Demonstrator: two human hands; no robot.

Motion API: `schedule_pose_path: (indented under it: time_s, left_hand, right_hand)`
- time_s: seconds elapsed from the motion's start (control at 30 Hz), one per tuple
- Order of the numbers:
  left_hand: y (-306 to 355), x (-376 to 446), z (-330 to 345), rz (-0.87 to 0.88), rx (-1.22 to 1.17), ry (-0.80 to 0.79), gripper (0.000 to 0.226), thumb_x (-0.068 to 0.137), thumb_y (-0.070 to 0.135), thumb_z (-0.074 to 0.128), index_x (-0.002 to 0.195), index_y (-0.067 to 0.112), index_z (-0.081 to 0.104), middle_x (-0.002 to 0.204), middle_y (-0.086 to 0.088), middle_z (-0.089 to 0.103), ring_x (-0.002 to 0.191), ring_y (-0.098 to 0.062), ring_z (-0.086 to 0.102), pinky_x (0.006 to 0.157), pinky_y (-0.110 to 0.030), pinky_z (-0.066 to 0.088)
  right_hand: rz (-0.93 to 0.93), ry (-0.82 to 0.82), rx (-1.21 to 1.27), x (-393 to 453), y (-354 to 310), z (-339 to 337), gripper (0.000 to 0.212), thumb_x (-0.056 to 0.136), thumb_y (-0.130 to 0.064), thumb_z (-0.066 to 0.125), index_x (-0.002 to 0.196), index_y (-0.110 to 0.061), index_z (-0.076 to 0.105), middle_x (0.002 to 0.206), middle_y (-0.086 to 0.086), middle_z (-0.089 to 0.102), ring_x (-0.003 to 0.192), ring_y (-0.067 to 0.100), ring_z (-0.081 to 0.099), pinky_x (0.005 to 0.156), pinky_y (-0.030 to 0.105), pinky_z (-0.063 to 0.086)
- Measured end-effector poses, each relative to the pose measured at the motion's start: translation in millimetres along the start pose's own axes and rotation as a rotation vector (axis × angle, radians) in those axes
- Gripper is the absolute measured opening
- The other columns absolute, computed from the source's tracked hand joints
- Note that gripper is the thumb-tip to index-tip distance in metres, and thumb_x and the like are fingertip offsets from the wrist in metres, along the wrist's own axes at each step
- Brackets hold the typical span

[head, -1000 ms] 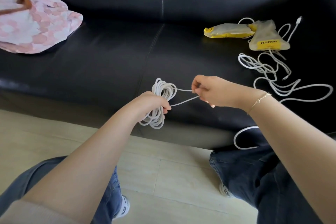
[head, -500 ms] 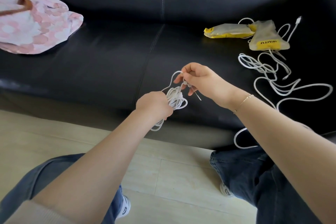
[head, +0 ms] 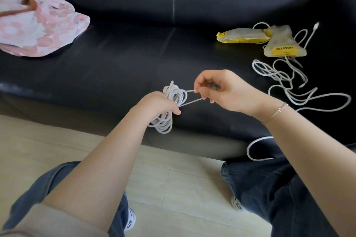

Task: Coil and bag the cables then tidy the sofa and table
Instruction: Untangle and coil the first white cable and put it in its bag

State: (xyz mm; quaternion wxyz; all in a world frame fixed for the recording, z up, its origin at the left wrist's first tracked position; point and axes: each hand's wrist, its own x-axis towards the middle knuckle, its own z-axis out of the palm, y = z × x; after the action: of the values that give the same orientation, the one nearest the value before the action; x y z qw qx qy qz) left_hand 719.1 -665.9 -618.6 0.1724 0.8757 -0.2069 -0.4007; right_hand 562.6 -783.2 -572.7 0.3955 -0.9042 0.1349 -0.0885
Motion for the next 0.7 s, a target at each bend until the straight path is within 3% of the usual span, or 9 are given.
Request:
schedule_pose_path:
  time_s: [0.1,0.27,0.47,0.6,0.7]
  left_hand:
    - [1,-4,-7,-0.032,0.195,0.074,0.034,0.077,0.040,0.078,0.085,0.014,0.057,0.080,-0.003,0.058,0.071,-0.019,0.057,0.059,-0.028,0.040]
    - [4,-6,-10,-0.063,0.341,0.132,0.043,0.076,0.046,0.076,0.098,0.013,0.060,0.083,-0.003,0.057,0.084,-0.025,0.060,0.069,-0.030,0.045]
    - [13,-6,-15,-0.078,0.539,0.145,0.043,0.075,0.053,0.073,0.084,0.014,0.057,0.083,-0.002,0.059,0.078,-0.022,0.060,0.065,-0.028,0.043]
    - [25,-1,-22,-0.056,0.451,0.207,0.044,0.076,0.049,0.075,0.094,0.012,0.058,0.082,-0.003,0.056,0.076,-0.021,0.057,0.066,-0.030,0.044]
    - [29,6,-30,-0.098,0.270,0.129,0.055,0.074,0.049,0.078,0.107,0.011,0.057,0.098,-0.006,0.059,0.085,-0.023,0.059,0.069,-0.033,0.045]
  right_hand:
    - [0.047,0.019,-0.040,0,2,1,0.017,0.095,-0.008,0.054,0.087,-0.021,0.061,0.073,-0.009,0.062,0.068,0.004,0.058,0.071,0.028,0.053]
    - [0.124,0.037,-0.045,1,1,0,0.015,0.098,-0.010,0.051,0.089,-0.019,0.058,0.074,-0.009,0.062,0.071,0.004,0.060,0.075,0.028,0.053]
    - [0.152,0.120,-0.068,8,1,-5,0.016,0.098,-0.011,0.051,0.088,-0.020,0.058,0.072,-0.009,0.063,0.074,0.013,0.064,0.076,0.030,0.054]
    - [0.120,0.123,-0.053,9,-1,-12,0.015,0.098,-0.011,0.051,0.089,-0.020,0.058,0.072,-0.009,0.062,0.073,0.008,0.063,0.075,0.028,0.054]
    - [0.105,0.145,-0.050,10,-2,-13,0.014,0.098,-0.012,0.051,0.091,-0.020,0.059,0.074,-0.008,0.061,0.073,0.009,0.061,0.073,0.028,0.053]
